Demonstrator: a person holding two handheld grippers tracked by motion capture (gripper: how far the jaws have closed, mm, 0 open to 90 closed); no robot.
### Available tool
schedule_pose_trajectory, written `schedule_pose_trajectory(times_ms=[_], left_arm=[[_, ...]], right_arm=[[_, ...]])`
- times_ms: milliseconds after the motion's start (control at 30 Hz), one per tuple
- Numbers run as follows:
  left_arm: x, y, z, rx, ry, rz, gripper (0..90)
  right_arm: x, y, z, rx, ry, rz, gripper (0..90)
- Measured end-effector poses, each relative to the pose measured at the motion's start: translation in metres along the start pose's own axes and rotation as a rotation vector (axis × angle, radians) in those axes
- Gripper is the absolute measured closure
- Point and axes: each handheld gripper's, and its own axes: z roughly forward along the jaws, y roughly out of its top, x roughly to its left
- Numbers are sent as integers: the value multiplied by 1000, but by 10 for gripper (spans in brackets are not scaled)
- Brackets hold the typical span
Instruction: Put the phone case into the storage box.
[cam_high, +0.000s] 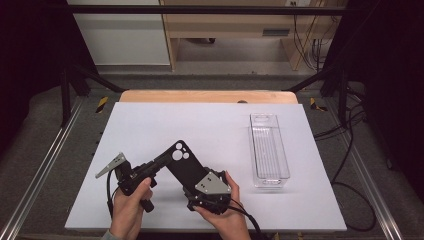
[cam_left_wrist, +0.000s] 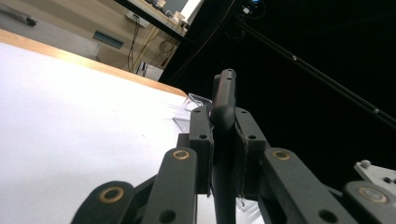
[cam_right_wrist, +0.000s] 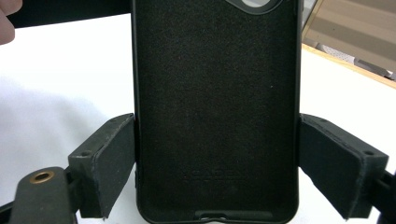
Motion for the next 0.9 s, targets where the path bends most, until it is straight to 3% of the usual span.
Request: schedule_pose_trajectory(times_ms=[300,467,567,700,800,900], left_arm=[[-9,1,1,-3,-2,55,808],[-14,2,2,1,-13,105,809],[-19,2,3,9,-8,148,809],[-22,2,4,12,-8,166,809],[-28,2,5,19,9,211,810],[-30,2,5,20,17,228,810]], right_arm=[[-1,0,0,-4,2,13,145],[-3,-1,0,-5,14,29,140],[-3,-2,2,-7,22,38,137],[-3,-1,2,-20,35,50,106],[-2,0,2,-26,43,55,73],[-2,0,1,-28,38,62,64]])
